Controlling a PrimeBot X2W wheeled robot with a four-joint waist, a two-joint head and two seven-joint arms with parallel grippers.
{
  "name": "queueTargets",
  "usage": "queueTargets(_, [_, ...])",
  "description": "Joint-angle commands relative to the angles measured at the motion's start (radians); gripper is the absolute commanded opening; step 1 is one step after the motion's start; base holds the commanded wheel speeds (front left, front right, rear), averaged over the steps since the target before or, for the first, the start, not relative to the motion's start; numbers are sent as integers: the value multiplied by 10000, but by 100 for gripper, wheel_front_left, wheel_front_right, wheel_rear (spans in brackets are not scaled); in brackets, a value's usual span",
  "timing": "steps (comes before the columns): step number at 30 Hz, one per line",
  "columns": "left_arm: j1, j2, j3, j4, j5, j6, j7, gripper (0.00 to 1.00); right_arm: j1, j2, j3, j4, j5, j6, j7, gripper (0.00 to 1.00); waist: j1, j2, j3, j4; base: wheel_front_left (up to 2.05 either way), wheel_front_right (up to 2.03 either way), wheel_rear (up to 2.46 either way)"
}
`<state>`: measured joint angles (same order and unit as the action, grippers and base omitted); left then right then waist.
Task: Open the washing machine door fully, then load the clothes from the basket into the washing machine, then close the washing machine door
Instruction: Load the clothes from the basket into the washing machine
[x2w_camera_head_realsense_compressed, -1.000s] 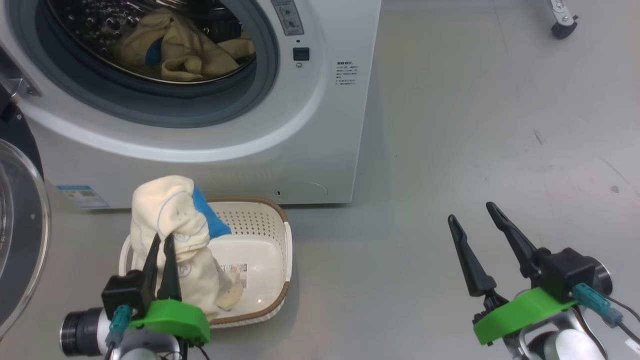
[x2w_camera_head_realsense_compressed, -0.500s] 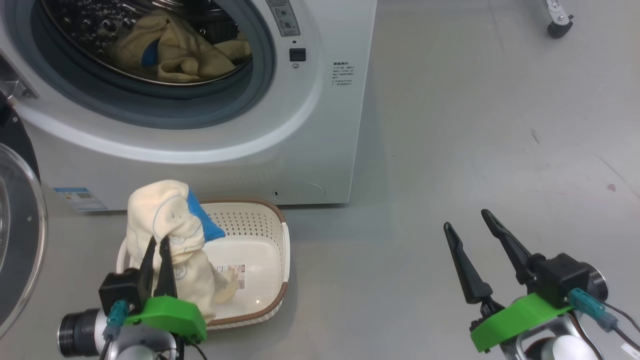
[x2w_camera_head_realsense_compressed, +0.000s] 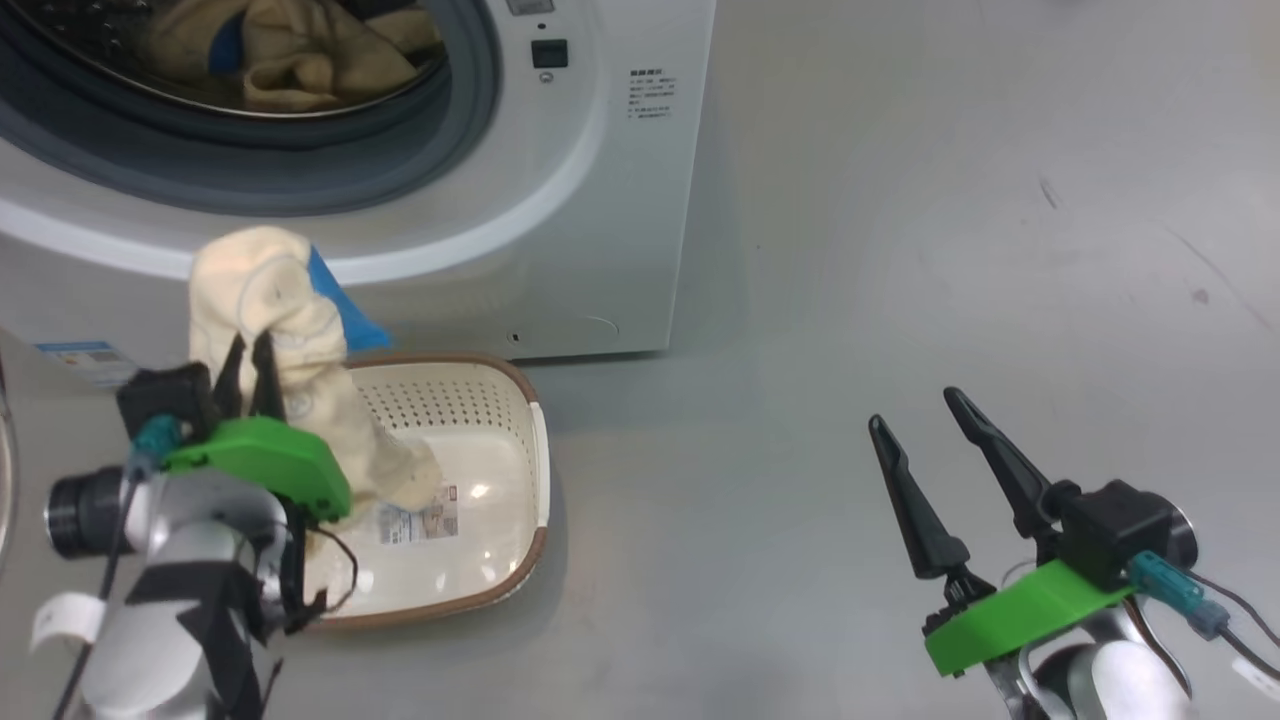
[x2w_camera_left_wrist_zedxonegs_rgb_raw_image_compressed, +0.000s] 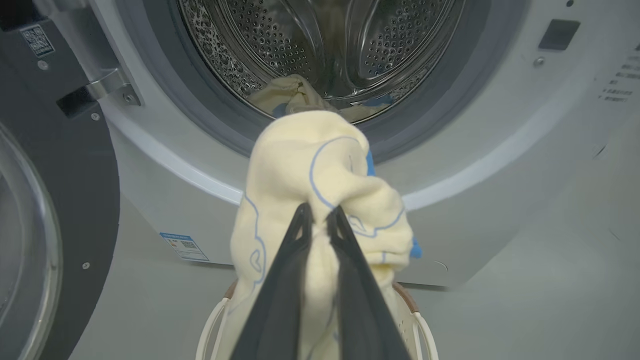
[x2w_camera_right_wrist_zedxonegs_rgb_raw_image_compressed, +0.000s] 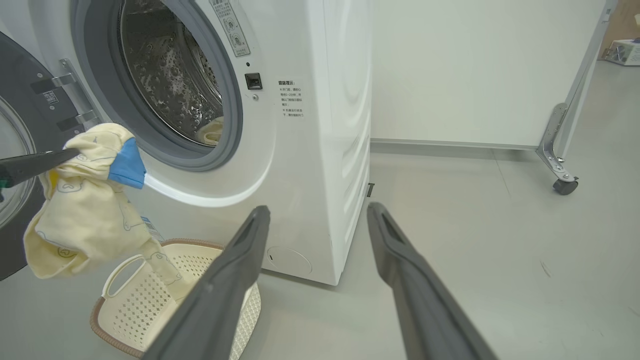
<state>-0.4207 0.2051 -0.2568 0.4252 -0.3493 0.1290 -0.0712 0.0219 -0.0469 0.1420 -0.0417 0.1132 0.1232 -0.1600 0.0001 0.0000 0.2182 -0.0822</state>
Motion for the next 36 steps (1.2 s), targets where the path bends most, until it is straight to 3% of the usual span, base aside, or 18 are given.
queueTargets(1, [-966,483,518,-22,-115,-96,139,0,-542,-34,274,-266,93,75,-208,100,-1,0,458,-303,0,0,0])
queueTargets(11, [-4022,1373,734,1801,-440,-832,1591,0,-1513,-34,727,186,453,75,-714,100,-1,0,1984,-1139,0,0,0])
queueTargets(23, [-7264,2660,747,2484,-383,-1229,3705,0,-2694,-34,1395,646,954,75,-1001,100,-1,0,3791,-1932,0,0,0])
queueTargets(31, [-8512,3364,736,2462,-191,-1240,4306,0,-3188,-34,1665,504,1291,75,-1014,100,-1,0,4544,-2368,0,0,0])
queueTargets(36, [-9178,3716,641,2295,147,-1136,3951,0,-3367,-34,1843,444,1478,75,-1016,100,-1,0,4905,-2609,0,0,0])
